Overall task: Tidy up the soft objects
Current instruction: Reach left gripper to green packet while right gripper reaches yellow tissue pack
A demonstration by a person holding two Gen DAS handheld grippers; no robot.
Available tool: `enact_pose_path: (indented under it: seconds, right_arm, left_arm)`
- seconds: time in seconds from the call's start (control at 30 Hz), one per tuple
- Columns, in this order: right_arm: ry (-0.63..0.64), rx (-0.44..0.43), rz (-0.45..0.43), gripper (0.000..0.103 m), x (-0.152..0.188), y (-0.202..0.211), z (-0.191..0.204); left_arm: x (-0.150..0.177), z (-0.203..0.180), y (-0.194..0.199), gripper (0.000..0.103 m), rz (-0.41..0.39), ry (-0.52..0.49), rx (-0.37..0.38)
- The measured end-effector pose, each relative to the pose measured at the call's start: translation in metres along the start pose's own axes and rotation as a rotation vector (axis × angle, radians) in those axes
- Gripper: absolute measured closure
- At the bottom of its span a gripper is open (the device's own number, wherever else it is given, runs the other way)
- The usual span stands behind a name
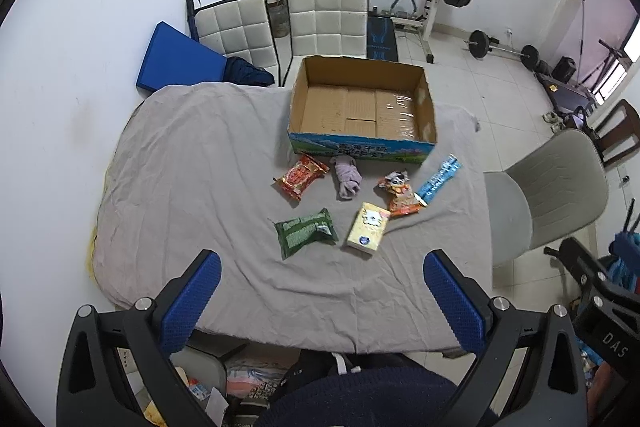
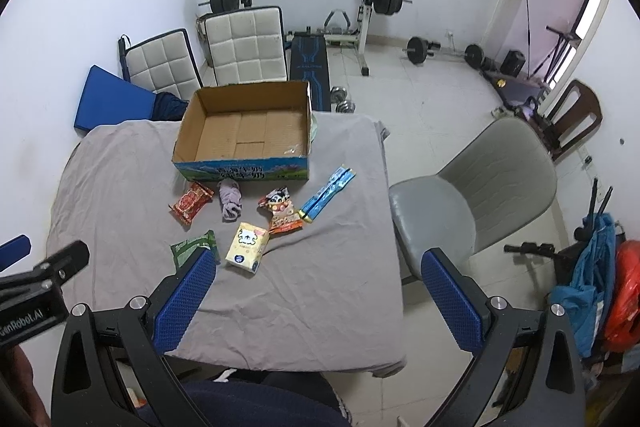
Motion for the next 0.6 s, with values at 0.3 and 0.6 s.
enact_pose_path:
  seconds: [0.3, 0.6]
  right_arm:
    - [-0.048, -0.079, 0.227, 0.000, 0.011, -0.147, 0.024]
    - [-0.109, -0.158, 0.483, 0.000, 0.046, -0.323, 0.083]
  left_arm:
    - [-0.015, 0.026, -0.103, 0.000, 0.027, -0.074, -0.122]
    - [0.009, 0.033, -0.257, 0.001, 0.262, -0.293, -0.129]
Point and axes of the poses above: each gripper's, at about its wrist camera, not at the fingertips, and y roughly against the way its jaws point, z to its left, x to its underside, the point moved 1 cm from there along -y, roughly the way its jaws point, and after that the axes turned 3 degrees about -z, right-handed, at the moved point
